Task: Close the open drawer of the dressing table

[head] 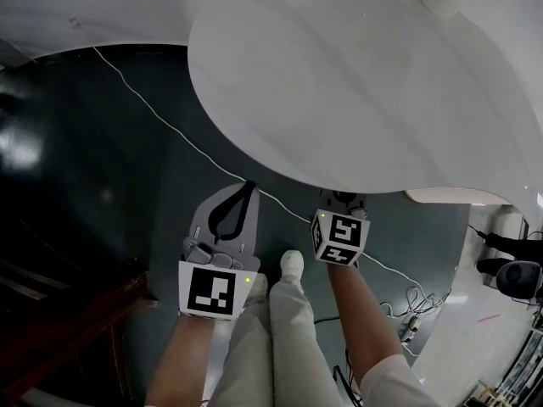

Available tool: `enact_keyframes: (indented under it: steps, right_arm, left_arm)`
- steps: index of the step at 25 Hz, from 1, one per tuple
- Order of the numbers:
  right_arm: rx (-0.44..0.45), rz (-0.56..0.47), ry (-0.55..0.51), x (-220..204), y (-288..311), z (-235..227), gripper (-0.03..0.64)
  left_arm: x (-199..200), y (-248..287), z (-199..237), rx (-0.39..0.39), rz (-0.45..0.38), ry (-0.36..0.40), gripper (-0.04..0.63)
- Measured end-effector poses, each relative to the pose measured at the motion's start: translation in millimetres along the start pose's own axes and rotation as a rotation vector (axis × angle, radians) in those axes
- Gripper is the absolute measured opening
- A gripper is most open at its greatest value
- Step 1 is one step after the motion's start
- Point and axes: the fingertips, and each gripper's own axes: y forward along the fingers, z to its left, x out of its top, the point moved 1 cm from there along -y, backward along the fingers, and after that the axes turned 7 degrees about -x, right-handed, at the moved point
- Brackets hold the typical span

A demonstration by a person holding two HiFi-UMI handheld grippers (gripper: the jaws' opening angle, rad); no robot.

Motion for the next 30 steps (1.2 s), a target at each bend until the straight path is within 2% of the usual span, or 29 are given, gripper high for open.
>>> enact_keyframes:
  steps: [15,20,26,30]
  right_arm:
    - [-0.034,0.015,-0.001,-1.0,1.0,2.2,-0.005]
    - [0.011,0.028,-0.048,2.1,-14.0,13.2,-0.005]
    - [0.079,0.086,-0.076,7.5,-40.4,25.1,-0.005]
    - [0.09,0.1,-0.088,22.3,-63.0,29.0,-0.005]
  left_arm:
    - [1.7,0.7,-2.0,-0.015,0.001,0.018,0.017]
    - [11.0,-8.9,-10.4,-0.032,-0.02,0.029,0.017]
    - [23.5,-29.5,-14.4,-0.034,-0.042,0.005,0.017]
    - [30.3,-47.5,-20.2,-0.041,-0.049,0.019,0.017]
